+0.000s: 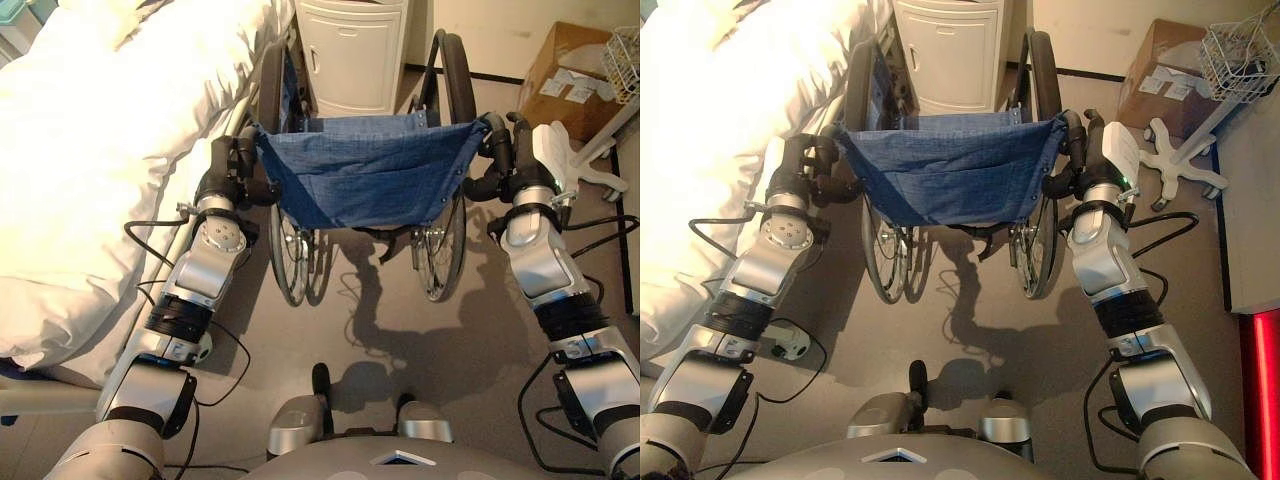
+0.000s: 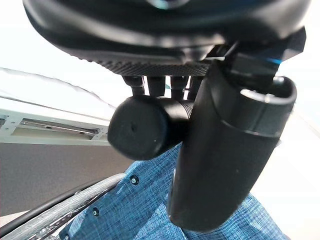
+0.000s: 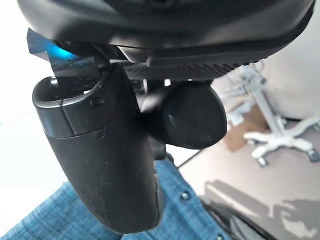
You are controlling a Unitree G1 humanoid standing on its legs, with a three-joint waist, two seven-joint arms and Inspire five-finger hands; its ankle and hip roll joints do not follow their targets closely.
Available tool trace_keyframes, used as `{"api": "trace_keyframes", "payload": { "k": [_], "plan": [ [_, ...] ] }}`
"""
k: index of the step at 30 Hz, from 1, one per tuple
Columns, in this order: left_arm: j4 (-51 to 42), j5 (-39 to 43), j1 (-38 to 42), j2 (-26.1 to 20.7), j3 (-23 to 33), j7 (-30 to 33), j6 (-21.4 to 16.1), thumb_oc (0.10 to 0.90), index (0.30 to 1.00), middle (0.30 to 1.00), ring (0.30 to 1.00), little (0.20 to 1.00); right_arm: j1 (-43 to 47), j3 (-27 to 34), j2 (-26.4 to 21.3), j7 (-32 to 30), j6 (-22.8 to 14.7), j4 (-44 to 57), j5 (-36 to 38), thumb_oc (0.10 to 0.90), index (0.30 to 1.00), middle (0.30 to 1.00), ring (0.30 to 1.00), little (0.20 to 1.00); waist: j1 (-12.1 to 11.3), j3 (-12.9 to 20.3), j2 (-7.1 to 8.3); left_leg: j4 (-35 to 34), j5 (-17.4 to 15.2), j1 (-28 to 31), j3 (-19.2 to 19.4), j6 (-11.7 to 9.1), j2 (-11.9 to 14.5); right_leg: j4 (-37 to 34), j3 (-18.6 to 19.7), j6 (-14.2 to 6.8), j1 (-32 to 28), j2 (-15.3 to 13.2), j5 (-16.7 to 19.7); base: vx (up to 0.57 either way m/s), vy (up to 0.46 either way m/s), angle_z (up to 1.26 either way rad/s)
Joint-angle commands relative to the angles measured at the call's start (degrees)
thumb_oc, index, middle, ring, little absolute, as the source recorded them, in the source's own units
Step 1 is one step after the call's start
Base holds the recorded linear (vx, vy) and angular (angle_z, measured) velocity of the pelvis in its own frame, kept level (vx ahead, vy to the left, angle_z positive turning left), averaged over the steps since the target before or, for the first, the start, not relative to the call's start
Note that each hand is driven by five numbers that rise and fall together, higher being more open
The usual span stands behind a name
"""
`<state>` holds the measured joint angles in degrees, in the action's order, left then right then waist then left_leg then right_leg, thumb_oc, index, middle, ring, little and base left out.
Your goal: Push the wheelchair next to the bed
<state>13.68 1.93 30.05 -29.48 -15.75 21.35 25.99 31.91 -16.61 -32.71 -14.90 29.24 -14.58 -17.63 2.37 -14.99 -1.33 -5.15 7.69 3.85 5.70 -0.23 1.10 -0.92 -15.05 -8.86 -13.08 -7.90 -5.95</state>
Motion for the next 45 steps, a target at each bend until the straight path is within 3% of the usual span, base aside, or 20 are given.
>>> {"api": "trace_keyframes", "payload": {
  "k": [1,5,6,12,14,17,20,22,26,27,31,34,38,41,45],
  "plan": [
    [-4.9,-13.1,-2.5,-15.0,12.3,15.0,-8.0,0.800,0.900,0.900,0.900,0.900,-0.8,1.5,-7.4,6.3,-0.1,2.6,-9.5,0.800,0.900,0.900,0.900,0.900,-4.0,7.7,1.02,5.1,-14.8,6.2,1.0,1.3,-2.6,5.4,4.2,1.5,5.9,0.8,1.0,0.00,0.000,0.00],
    [-5.3,-5.6,-7.8,-12.1,15.1,13.9,-10.1,0.800,0.900,0.900,0.900,0.900,-5.5,2.9,-7.5,12.4,1.5,2.2,-7.1,0.800,0.900,0.900,0.900,0.900,-4.2,7.4,1.60,5.2,-14.7,6.1,0.9,1.3,-2.4,5.6,4.0,1.4,5.9,0.8,1.1,-0.02,-0.043,0.00],
    [-5.4,-3.0,-10.6,-9.3,16.3,14.3,-11.4,0.800,0.900,0.900,0.900,0.900,-7.6,3.9,-6.5,13.3,1.6,1.6,-4.9,0.800,0.900,0.900,0.900,0.900,-4.4,7.0,1.90,5.3,-14.6,6.2,0.7,1.3,-2.2,5.8,3.9,1.5,5.8,0.9,1.1,0.00,0.000,0.00],
    [-4.0,1.5,-14.7,-3.5,17.6,15.9,-16.8,0.800,0.900,0.900,0.900,0.900,-9.6,5.3,-3.4,8.7,-0.3,1.2,5.7,0.800,0.900,0.900,0.900,0.900,-4.7,6.5,2.12,5.7,-14.5,6.2,0.5,1.4,-2.1,6.6,3.8,1.8,5.8,1.0,0.9,0.00,-0.009,0.01],
    [-4.3,3.9,-16.0,-1.5,17.9,14.0,-19.8,0.800,0.900,0.900,0.900,0.900,-11.0,7.1,-1.5,4.4,-3.8,2.7,16.8,0.800,0.900,0.900,0.900,0.900,-4.7,6.2,2.16,5.8,-14.5,6.3,0.6,1.5,-2.0,6.9,3.6,2.0,5.9,1.0,0.9,0.00,0.000,0.00],
    [-5.6,4.7,-17.3,-1.4,17.9,10.9,-20.7,0.800,0.900,0.900,0.900,0.900,-13.1,9.9,0.0,1.4,-9.8,5.4,27.8,0.800,0.900,0.900,0.900,0.900,-4.7,6.2,2.05,5.9,-14.7,6.4,0.7,1.6,-1.8,7.2,3.5,2.0,6.0,1.0,0.8,-0.01,-0.005,0.06],
    [-5.4,11.3,-17.1,-0.9,17.4,5.8,-21.3,0.800,0.900,0.900,0.900,0.900,-13.5,12.1,1.7,-1.0,-16.3,6.8,36.4,0.800,0.900,0.900,0.900,0.900,-4.5,6.3,1.84,5.9,-14.7,6.3,0.9,1.7,-1.8,7.3,3.4,2.0,6.3,1.1,0.8,-0.01,0.004,-0.01],
    [-5.9,15.7,-16.9,-0.5,16.8,0.8,-20.8,0.800,0.900,0.900,0.900,0.900,-13.4,12.7,2.7,0.1,-19.1,7.5,41.4,0.800,0.900,0.900,0.900,0.900,-4.4,6.3,1.66,5.8,-14.7,6.4,0.9,1.8,-1.9,7.3,3.4,2.0,6.4,1.2,0.8,-0.03,0.010,0.00],
    [-6.4,16.6,-14.2,-1.0,14.8,-2.0,-18.3,0.800,0.900,0.900,0.900,0.900,-11.9,13.0,2.7,1.7,-20.1,7.4,41.0,0.800,0.900,0.900,0.900,0.900,-4.2,6.4,1.22,6.0,-14.7,6.4,1.3,1.8,-1.9,7.3,3.1,1.9,6.4,1.1,0.8,-0.02,0.004,0.01],
    [-5.5,15.7,-12.0,-3.1,14.1,-3.8,-15.5,0.800,0.900,0.900,0.900,0.900,-9.9,12.3,1.2,2.4,-18.8,7.1,40.8,0.800,0.900,0.900,0.900,0.900,-4.0,6.5,1.11,6.0,-14.6,6.4,1.4,1.7,-1.9,7.3,3.0,1.9,6.3,1.1,0.8,0.00,0.000,0.00],
    [-1.6,15.7,-6.0,-8.8,12.1,-9.2,-10.4,0.800,0.900,0.900,0.900,0.900,-3.8,10.2,-2.7,4.1,-14.4,5.5,42.0,0.800,0.900,0.900,0.900,0.900,-4.0,6.4,0.90,6.2,-14.5,6.4,1.6,1.6,-1.8,7.8,2.6,1.8,6.3,1.1,0.7,-0.01,-0.002,0.01],
    [5.1,15.5,2.8,-16.6,8.0,-16.2,-5.5,0.800,0.900,0.900,0.900,0.900,5.0,6.0,-7.9,7.2,-10.9,1.0,46.3,0.800,0.900,0.900,0.900,0.900,-4.1,6.6,0.51,6.1,-14.2,6.4,1.8,1.4,-1.8,7.9,2.1,2.0,6.0,1.0,0.6,0.00,0.000,0.00],
    [11.4,16.3,10.0,-21.0,4.0,-22.6,-2.7,0.800,0.900,0.900,0.900,0.900,10.8,3.0,-10.9,10.3,-9.3,-2.8,51.1,0.800,0.900,0.900,0.900,0.900,-4.2,6.9,0.25,6.2,-14.1,6.2,1.8,1.3,-1.9,7.7,1.7,2.1,5.8,1.0,0.5,0.00,0.003,0.01],
    [16.4,22.1,14.6,-23.0,1.4,-25.9,-2.7,0.800,0.900,0.900,0.900,0.900,14.5,1.5,-12.2,12.0,-9.0,-6.6,56.2,0.800,0.900,0.900,0.900,0.900,-4.3,7.1,0.05,5.8,-13.9,6.2,1.8,1.4,-2.0,7.5,1.5,2.2,5.6,1.0,0.4,0.00,0.004,0.01],
    [18.1,38.2,15.2,-22.0,2.7,-30.0,-3.7,0.800,0.900,0.900,0.900,0.900,14.5,2.6,-12.8,16.5,-10.1,-11.5,63.5,0.800,0.900,0.900,0.900,0.900,-4.5,7.4,-0.11,5.6,-13.9,6.4,1.8,1.3,-2.0,7.2,1.2,2.3,5.1,1.0,0.3,0.02,0.012,0.05]
  ]
}}
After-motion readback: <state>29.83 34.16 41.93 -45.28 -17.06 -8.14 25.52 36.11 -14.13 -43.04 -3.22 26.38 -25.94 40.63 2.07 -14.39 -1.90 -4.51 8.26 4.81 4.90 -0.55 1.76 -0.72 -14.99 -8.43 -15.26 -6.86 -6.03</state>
